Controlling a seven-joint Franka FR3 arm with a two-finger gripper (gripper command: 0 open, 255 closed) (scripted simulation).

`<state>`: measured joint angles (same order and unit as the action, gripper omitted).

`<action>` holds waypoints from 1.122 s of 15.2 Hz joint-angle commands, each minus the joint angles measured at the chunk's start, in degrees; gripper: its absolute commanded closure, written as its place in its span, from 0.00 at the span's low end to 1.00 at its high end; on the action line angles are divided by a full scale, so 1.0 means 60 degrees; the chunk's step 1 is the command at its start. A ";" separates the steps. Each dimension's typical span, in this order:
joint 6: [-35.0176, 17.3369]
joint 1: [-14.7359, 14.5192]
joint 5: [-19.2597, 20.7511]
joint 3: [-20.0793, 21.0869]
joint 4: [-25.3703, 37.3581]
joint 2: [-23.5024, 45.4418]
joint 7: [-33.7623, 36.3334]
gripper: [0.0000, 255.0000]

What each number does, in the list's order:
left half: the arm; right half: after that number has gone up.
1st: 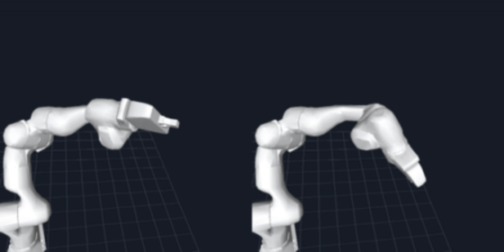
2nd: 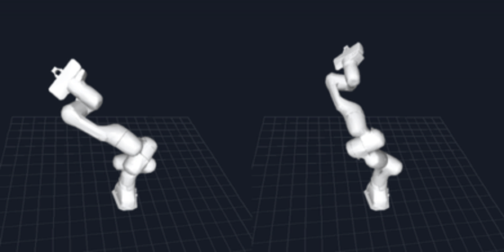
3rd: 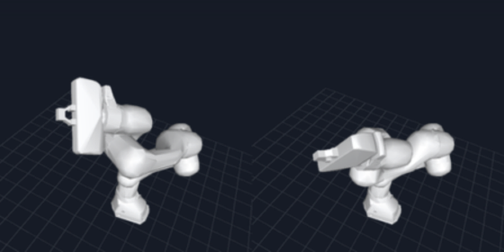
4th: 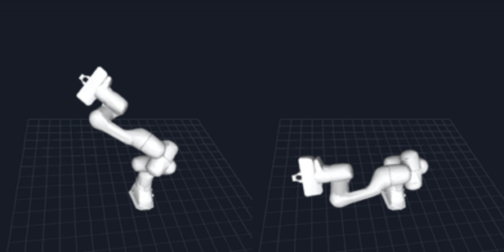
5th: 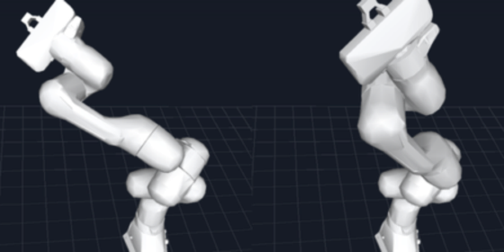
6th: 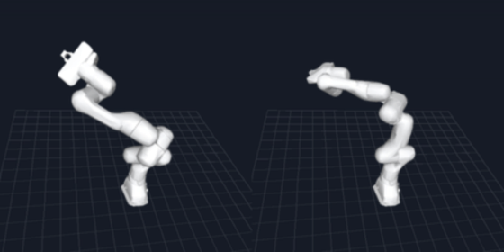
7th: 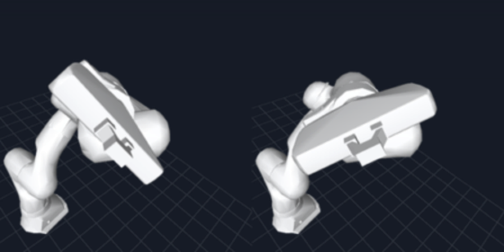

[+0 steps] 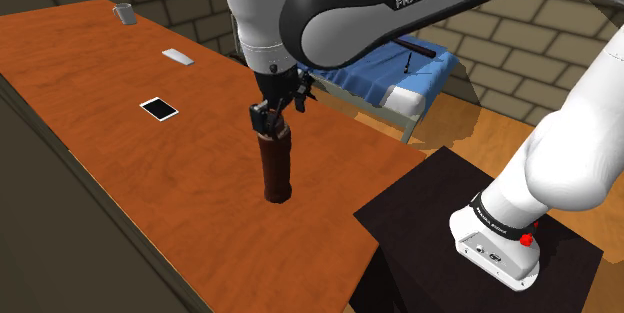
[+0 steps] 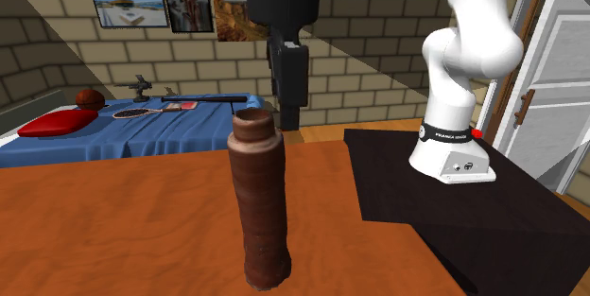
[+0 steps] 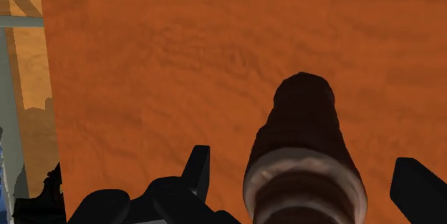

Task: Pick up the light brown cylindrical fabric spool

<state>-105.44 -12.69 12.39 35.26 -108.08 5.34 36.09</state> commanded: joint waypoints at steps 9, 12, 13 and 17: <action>-0.0782 -0.0108 0.0412 -0.0012 -0.0408 0.0553 0.0378 1.00; -0.0794 -0.0109 0.0418 -0.0013 -0.0413 0.0562 0.0383 1.00; -0.0797 -0.0110 0.0416 -0.0011 -0.0420 0.0558 0.0386 1.00; -0.0791 -0.0113 0.0409 -0.0007 -0.0423 0.0548 0.0389 1.00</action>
<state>-110.18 -13.35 14.84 35.21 -110.55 8.44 38.42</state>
